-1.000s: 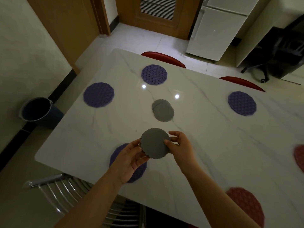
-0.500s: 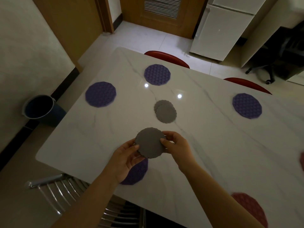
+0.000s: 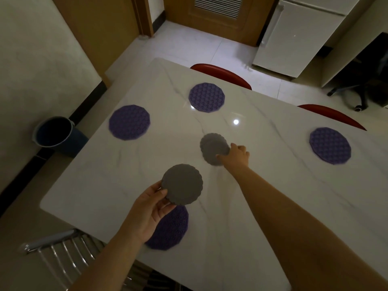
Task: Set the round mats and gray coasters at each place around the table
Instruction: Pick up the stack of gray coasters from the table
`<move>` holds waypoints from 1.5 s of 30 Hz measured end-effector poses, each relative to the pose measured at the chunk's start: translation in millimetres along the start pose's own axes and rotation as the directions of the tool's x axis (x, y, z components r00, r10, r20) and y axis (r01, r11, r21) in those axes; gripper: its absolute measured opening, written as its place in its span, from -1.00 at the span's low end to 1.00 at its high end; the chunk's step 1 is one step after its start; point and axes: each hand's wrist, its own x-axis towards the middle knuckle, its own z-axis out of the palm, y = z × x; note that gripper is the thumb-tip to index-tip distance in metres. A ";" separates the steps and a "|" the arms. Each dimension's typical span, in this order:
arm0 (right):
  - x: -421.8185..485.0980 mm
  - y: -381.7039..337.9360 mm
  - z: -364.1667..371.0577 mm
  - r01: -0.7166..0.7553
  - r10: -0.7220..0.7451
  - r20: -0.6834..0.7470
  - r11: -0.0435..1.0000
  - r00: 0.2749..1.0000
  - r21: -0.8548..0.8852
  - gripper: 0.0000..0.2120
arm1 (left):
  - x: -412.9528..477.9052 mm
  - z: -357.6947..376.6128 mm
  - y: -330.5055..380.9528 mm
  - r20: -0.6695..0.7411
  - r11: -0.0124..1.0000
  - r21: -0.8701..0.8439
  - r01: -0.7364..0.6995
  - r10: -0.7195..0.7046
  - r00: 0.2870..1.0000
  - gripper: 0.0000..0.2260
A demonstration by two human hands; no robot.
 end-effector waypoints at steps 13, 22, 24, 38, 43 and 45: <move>-2.5 -0.7 26.3 0.122 -0.132 -0.291 0.991 0.948 -0.052 -0.36 | 5.6 7.4 0.9 -0.024 1.000 0.016 0.013 -0.013 1.000 -0.64; -73.9 10.2 -26.5 0.229 -0.045 -0.297 0.750 0.954 0.620 -0.88 | -0.9 11.2 -1.5 0.016 1.000 0.012 0.024 -0.024 1.000 -0.60; -94.3 14.1 -39.4 0.206 -0.033 -0.234 0.599 0.972 0.774 -0.89 | -2.7 11.8 -2.9 0.024 1.000 0.006 0.026 -0.026 0.999 -0.60; -161.5 34.7 6.6 0.036 -0.033 -0.021 0.567 0.999 0.823 -0.86 | -12.0 21.1 -23.2 0.105 0.997 0.031 0.072 -0.075 0.992 -0.57; -167.3 35.3 10.0 0.034 -0.029 -0.021 0.557 0.999 0.830 -0.85 | -13.5 20.7 -24.7 0.130 0.996 0.023 0.082 -0.084 0.988 -0.59; -169.5 35.6 10.9 0.062 -0.043 -0.045 0.610 0.998 0.790 -0.85 | -14.8 20.3 -24.7 0.134 0.996 0.009 0.088 -0.089 0.987 -0.58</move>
